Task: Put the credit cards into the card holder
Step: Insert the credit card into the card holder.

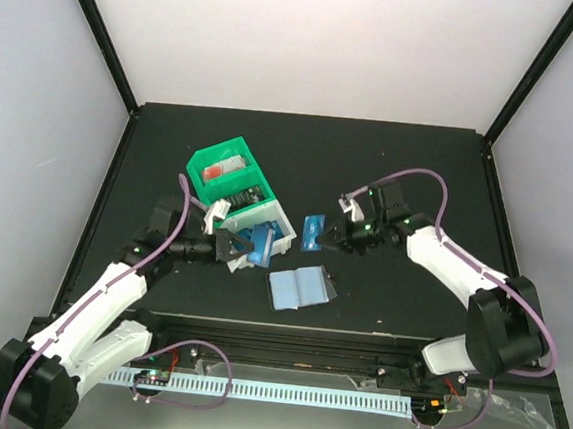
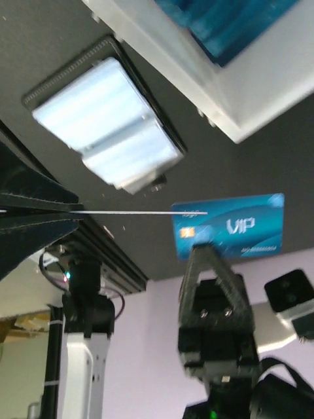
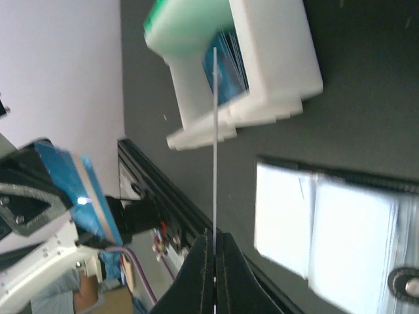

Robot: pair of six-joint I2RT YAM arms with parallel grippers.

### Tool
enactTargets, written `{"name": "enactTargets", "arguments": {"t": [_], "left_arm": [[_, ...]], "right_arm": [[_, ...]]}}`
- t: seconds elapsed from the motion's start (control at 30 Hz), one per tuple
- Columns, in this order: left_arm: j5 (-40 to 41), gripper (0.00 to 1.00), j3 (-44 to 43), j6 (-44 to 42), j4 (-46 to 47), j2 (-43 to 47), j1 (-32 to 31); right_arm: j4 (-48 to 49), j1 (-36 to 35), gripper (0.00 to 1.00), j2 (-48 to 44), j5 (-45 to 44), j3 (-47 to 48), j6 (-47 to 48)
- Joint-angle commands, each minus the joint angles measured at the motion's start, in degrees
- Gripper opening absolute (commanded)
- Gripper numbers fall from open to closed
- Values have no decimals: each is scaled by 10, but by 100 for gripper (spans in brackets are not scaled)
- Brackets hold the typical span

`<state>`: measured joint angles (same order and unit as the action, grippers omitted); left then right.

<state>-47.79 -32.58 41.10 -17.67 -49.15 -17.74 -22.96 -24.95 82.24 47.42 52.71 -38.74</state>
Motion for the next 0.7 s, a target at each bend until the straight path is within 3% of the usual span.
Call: {"name": "enactTargets", "arguments": {"t": [0.0,0.13,0.23,0.33,0.67], "left_arm": [[113,2,40,24,-3,31,-57],[164,2,111,86,70,53,-113],[229,2,139,98,77,76,-152],[244,2,167,100,83,78,-159],[294,1,243,127,154,74,-197]], "right_arm": [[9,-41,1,-33,-10,-47,8],[77,-94,1,-40,-43,-98,-35],[134,-121,1,-39,-61,-133,-59],[172,-124,1,-29,-73,-169,-53],[164,-125,1,13,-94,-189,41]]}}
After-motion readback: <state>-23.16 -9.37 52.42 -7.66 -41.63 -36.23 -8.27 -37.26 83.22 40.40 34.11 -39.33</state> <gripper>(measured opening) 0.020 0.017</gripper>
